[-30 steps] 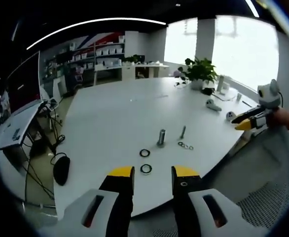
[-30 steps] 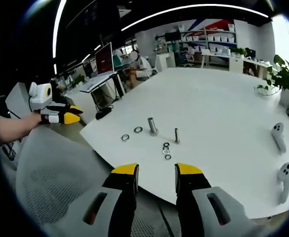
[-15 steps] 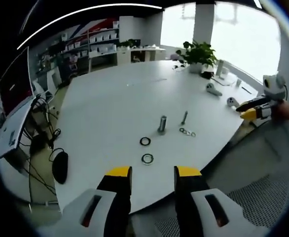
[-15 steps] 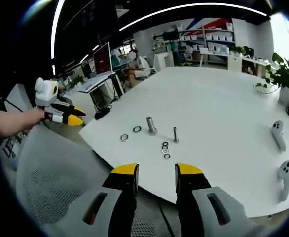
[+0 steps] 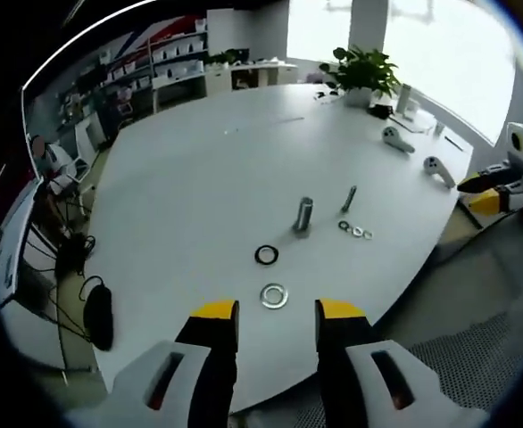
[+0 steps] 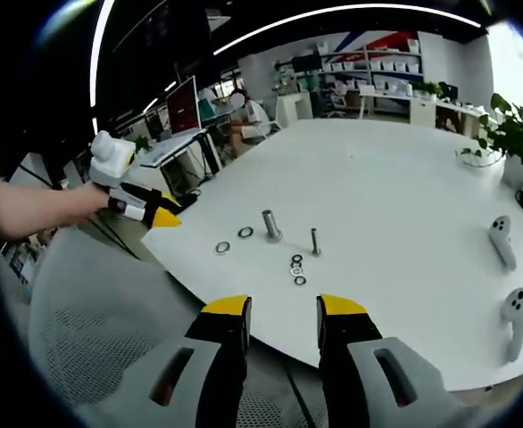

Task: Place the washer onto the threaded stud by aligning its center hole with the stud, sliding it down to the base, and recovering from edge contact or off-axis alignment until the washer reaches the visible bottom stop.

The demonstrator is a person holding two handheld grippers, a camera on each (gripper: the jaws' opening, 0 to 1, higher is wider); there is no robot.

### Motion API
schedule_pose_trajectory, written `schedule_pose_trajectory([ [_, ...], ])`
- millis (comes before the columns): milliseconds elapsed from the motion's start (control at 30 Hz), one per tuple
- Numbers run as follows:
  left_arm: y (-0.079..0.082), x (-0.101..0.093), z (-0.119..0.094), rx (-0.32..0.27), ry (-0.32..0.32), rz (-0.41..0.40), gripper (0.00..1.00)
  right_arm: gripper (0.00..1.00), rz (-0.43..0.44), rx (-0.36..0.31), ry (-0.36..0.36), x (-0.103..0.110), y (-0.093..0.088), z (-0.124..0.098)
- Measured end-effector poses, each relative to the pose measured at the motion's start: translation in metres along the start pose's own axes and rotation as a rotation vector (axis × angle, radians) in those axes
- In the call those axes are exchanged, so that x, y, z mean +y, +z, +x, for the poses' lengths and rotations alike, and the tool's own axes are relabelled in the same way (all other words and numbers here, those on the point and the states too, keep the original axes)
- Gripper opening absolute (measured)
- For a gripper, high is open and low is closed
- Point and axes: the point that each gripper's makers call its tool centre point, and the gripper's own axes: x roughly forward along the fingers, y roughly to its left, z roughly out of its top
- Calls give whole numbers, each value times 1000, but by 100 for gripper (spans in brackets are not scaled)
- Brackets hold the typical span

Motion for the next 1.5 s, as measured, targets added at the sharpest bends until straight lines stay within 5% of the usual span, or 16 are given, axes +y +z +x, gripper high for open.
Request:
schedule_pose_trajectory([
  [167,-5,-5,24,33,-28,-61,32,31,2,1,0,0,0,0],
  [467,-26,3,54,184,-34,22,33,31,6,7,-1,-1,-1,1],
  [1100,-36,2,94,364,-67,147,32,31,12,14,-11,-3,-3,0],
  [1500,-46,4,102,454,-72,214,31,31,18,10,-18,-5,-2,0],
])
